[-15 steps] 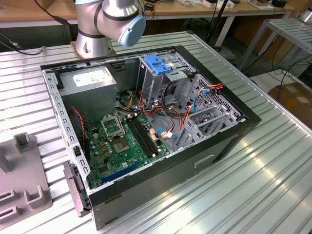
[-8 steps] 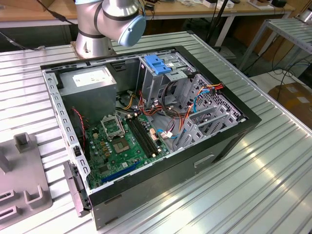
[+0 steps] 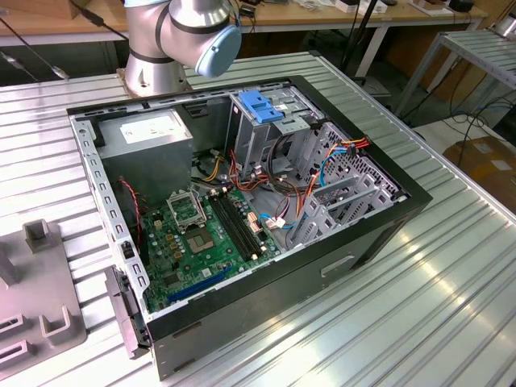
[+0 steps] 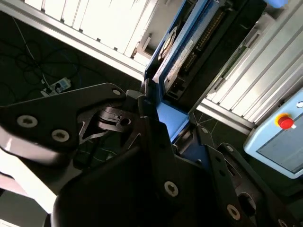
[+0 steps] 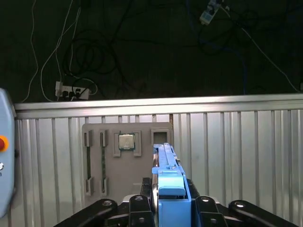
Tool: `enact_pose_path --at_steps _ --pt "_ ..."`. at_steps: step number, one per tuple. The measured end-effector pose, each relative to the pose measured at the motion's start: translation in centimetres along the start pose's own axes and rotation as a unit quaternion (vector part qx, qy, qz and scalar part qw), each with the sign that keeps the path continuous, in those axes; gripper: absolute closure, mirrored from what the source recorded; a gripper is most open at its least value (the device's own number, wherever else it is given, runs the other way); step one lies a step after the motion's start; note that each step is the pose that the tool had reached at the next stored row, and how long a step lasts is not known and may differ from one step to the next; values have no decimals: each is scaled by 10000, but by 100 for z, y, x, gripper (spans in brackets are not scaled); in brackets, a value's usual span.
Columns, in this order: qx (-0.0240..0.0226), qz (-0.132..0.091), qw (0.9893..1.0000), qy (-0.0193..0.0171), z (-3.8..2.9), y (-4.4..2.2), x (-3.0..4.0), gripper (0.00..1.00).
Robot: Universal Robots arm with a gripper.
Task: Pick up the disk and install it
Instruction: 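Pick up the disk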
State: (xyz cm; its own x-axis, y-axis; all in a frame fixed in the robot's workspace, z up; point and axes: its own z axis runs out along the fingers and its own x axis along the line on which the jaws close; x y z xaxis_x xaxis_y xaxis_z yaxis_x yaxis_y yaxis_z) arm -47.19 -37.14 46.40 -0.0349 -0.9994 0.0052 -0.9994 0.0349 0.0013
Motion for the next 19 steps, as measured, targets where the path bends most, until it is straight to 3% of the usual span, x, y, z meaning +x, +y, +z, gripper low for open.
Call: enact_pose_path --at_steps 7,10,18,19 --pt "-1 0 10000 1 -282 0 1 63" --pt "0 0 10000 1 -450 0 2 63" --pt "-1 0 10000 1 -710 0 4 63" --pt "0 0 10000 1 -710 0 3 63"
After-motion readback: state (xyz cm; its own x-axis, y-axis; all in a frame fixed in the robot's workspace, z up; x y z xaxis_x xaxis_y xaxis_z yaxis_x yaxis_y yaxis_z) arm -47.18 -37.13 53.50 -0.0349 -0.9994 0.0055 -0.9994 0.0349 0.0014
